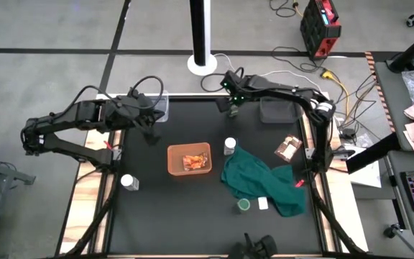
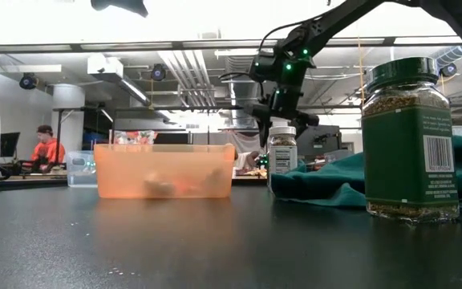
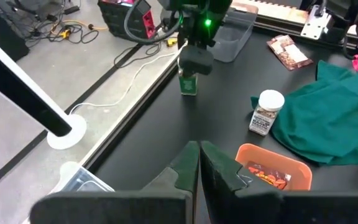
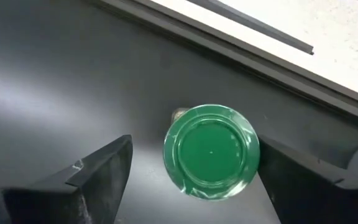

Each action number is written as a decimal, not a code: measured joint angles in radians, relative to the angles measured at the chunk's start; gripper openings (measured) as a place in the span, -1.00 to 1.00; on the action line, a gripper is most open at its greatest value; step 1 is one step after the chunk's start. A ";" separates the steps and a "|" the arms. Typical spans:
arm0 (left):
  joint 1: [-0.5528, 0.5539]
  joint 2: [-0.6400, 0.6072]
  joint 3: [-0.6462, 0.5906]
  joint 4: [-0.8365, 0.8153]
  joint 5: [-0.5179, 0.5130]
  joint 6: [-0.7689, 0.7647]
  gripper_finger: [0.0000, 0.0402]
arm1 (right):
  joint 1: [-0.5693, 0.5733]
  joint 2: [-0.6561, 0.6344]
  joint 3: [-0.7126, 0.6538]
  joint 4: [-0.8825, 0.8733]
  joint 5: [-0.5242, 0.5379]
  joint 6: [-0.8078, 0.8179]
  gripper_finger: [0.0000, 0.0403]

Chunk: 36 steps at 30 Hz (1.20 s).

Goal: Sort spices by type
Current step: Put the top green seasoning bottle into the black bin

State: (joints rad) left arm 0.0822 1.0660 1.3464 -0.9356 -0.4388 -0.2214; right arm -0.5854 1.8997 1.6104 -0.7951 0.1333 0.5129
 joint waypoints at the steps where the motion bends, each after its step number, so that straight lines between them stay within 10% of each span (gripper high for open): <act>1: 0.000 0.001 0.000 -0.001 0.000 0.000 -1.00 | -0.001 0.004 0.000 -0.001 0.001 -0.001 0.55; 17: 0.000 0.041 0.000 0.000 0.000 -0.001 -1.00 | -0.002 0.041 0.000 -0.002 0.015 -0.016 -0.05; 36: 0.000 0.054 0.000 0.000 -0.077 -0.024 -1.00 | -0.028 -0.226 0.002 -0.129 0.025 0.059 -0.05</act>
State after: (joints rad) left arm 0.0822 1.1204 1.3460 -0.9356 -0.5156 -0.2459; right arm -0.6131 1.6737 1.6129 -0.9238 0.1579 0.5715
